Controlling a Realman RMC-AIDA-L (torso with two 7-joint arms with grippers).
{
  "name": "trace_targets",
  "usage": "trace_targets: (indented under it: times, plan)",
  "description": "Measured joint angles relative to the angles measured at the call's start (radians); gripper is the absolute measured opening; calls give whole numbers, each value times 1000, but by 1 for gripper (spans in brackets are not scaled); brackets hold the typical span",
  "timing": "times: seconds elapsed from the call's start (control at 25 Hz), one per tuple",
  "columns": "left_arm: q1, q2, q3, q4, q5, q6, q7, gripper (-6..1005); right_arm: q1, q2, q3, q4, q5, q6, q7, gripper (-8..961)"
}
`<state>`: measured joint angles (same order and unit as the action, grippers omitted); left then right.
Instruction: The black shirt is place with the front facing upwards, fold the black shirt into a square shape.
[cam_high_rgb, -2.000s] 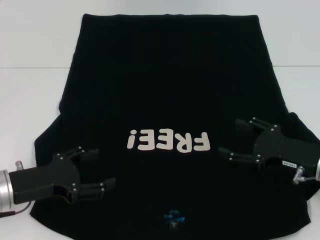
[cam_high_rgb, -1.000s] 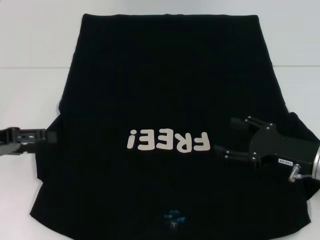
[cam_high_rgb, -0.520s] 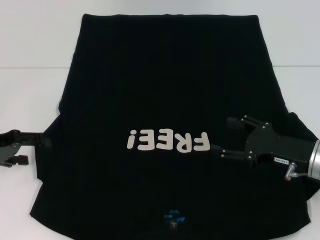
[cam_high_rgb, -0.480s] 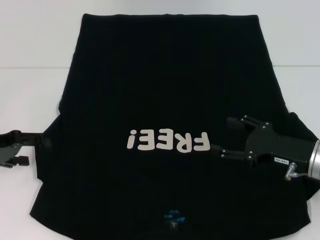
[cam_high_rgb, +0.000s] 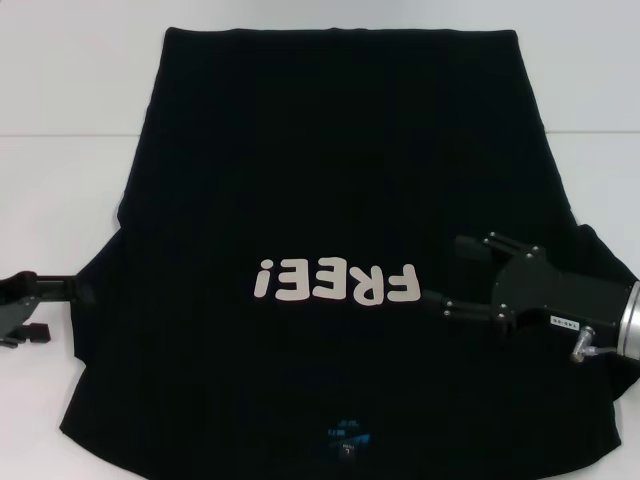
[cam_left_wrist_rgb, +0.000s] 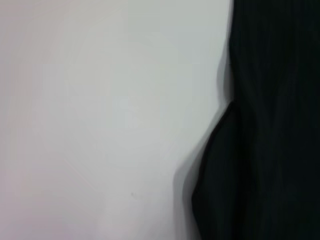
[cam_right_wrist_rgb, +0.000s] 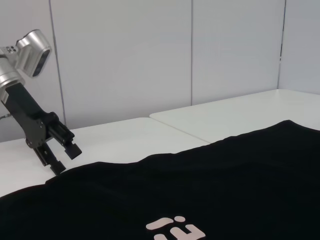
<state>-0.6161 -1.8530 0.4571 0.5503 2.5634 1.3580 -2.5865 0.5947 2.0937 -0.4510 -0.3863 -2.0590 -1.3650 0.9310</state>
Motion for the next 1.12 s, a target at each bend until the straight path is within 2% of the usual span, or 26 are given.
trace_targets:
  times: [1.12]
  plan:
    - [-25, -28, -1, -31, -33, -10, 5, 885, -7, 2, -2, 1, -1, -10, -5, 944]
